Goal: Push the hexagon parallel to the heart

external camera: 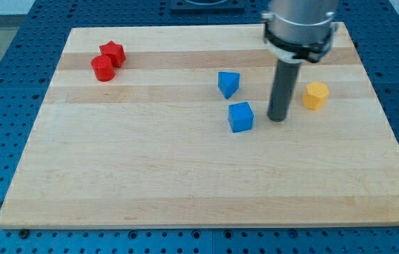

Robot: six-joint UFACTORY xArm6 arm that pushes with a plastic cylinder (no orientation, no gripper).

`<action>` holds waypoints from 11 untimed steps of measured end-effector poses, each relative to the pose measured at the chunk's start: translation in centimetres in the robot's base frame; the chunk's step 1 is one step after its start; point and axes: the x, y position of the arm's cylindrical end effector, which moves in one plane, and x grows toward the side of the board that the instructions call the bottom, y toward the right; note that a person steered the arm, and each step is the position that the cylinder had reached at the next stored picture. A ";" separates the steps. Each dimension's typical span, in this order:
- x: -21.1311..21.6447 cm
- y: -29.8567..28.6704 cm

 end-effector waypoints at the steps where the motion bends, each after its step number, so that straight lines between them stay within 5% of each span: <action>1: -1.9 3.3; 3: -6.1 5.9; 6: -4.9 10.6; 9: -13.8 11.2; 11: -13.1 14.8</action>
